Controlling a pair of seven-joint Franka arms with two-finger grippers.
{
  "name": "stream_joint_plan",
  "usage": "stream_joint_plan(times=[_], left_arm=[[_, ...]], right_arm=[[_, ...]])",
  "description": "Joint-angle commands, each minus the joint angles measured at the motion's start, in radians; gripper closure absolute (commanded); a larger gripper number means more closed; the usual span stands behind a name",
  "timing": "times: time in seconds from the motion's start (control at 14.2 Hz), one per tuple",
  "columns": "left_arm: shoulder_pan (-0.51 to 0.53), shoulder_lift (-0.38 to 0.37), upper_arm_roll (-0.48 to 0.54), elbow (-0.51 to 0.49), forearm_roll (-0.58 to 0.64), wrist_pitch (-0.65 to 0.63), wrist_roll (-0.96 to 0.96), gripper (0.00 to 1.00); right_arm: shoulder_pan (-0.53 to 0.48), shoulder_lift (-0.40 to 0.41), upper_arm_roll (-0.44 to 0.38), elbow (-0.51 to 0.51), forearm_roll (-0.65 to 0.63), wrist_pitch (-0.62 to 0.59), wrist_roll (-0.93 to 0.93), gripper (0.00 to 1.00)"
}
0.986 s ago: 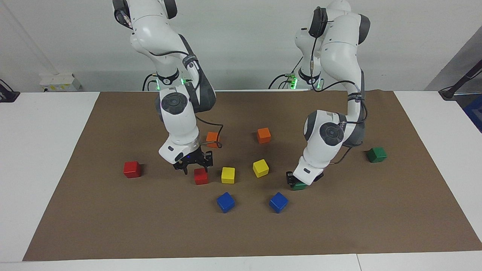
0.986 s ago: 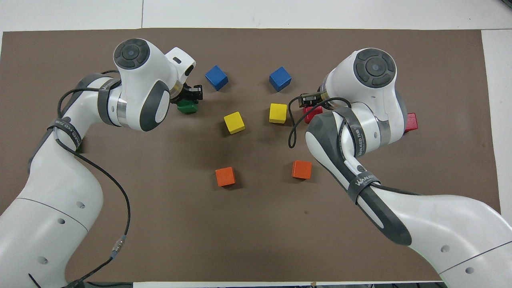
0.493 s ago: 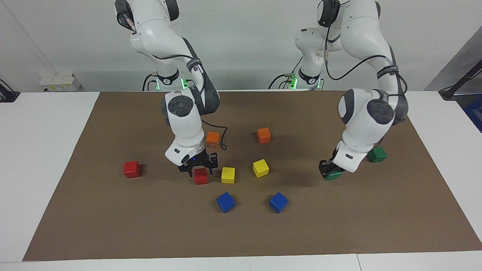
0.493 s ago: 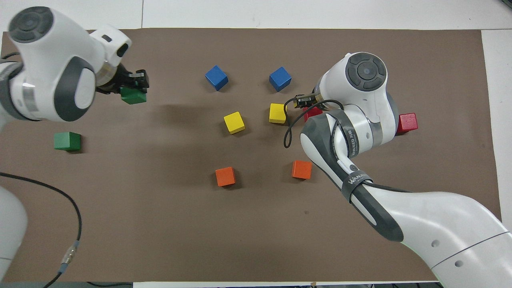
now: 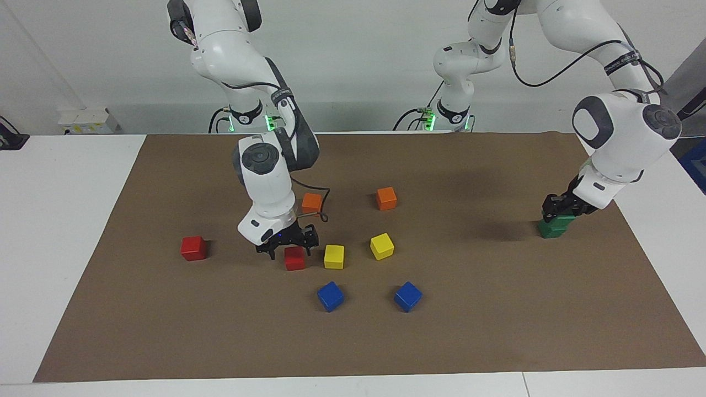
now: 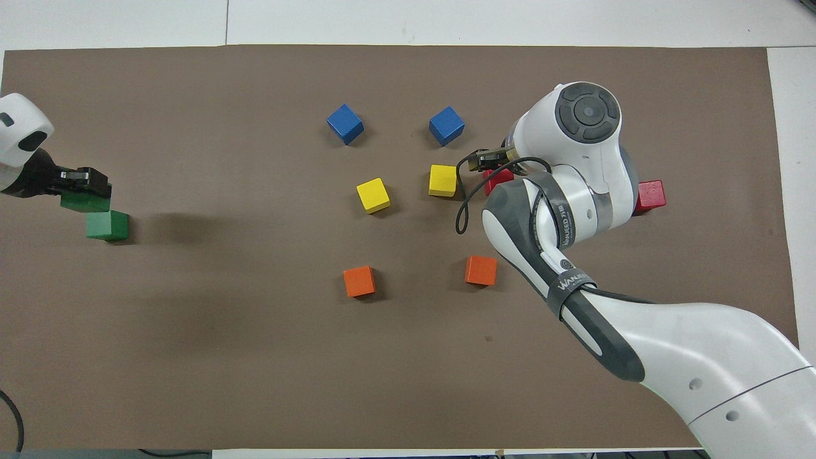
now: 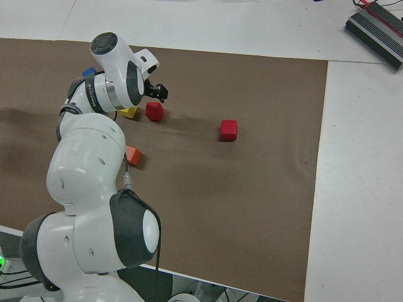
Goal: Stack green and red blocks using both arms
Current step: 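Stack green onto green with the left gripper while the right gripper lifts red, then release and withdraw the left gripper while the right gripper carries red outward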
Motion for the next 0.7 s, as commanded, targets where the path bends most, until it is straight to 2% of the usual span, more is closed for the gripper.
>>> stream_joint_plan(times=[0.0,0.21,0.63], left_arm=[[0.050,-0.082,-0.013,-0.175,0.008,0.146,0.058,1.00],[0.084,-0.108,-0.013,-0.263,0.008,0.241,0.097,1.00],[0.101,-0.078,-0.013,-0.292,-0.016,0.335,0.092,1.00]], right_arm=[[-0.002,0.024,0.007,0.014,0.005,0.025,0.035,0.00],[0.000,0.039,0.007,0.015,0.005,0.031,0.037,0.00],[-0.002,0.072,0.007,-0.005,0.005,0.082,0.037,0.00]])
